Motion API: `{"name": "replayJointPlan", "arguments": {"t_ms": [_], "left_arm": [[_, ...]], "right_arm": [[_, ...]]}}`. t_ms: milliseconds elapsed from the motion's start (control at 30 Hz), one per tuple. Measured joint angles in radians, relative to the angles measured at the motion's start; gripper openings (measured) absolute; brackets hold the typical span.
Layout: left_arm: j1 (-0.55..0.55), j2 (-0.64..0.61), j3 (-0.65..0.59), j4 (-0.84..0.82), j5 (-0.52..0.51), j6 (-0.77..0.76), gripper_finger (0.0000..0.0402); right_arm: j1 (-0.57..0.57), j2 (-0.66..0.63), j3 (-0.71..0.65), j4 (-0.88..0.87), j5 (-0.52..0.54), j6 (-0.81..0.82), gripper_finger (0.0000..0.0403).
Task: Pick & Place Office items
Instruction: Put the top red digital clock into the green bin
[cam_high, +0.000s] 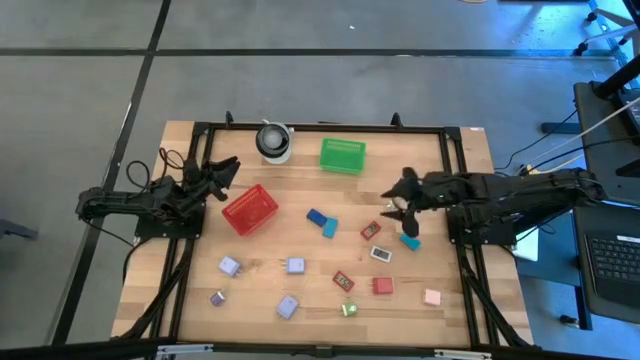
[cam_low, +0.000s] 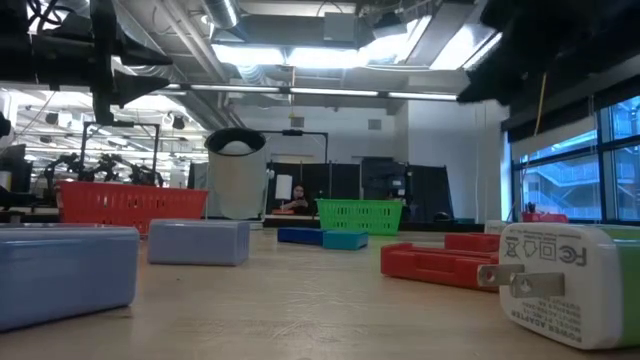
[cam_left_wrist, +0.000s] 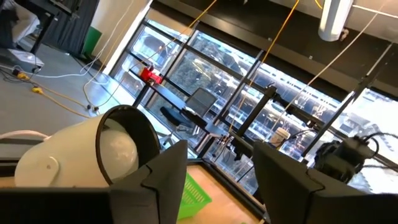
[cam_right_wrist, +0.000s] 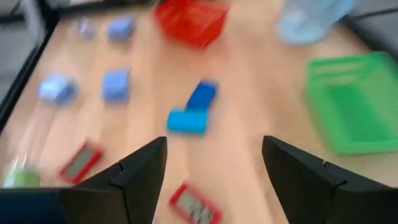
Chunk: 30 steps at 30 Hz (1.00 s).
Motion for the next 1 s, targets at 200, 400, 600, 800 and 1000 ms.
{"name": "replayJointPlan", "arguments": {"t_ms": [200, 400, 600, 800, 1000], "left_arm": [[0.000, 0.000, 0.000, 0.000, -0.008, 0.000, 0.0197], [0.000, 0.000, 0.000, 0.000, -0.017, 0.000, 0.0196], [0.000, 0.000, 0.000, -0.004, -0.016, 0.000, 0.0196], [0.000, 0.000, 0.000, -0.008, -0.016, 0.000, 0.0196], [0.000, 0.000, 0.000, -0.020, -0.016, 0.000, 0.0196]], "right_arm": [[-0.078, 0.152, 0.000, -0.008, -0.216, -0.156, 0.0268], [-0.124, 0.303, 0.000, -0.006, -0.332, -0.334, 0.0268], [-0.141, 0.431, 0.000, 0.001, -0.353, -0.520, 0.0268], [-0.152, 0.568, -0.001, 0.059, -0.352, -0.637, 0.0268], [-0.157, 0.645, -0.001, 0.141, -0.352, -0.640, 0.0268]]}}
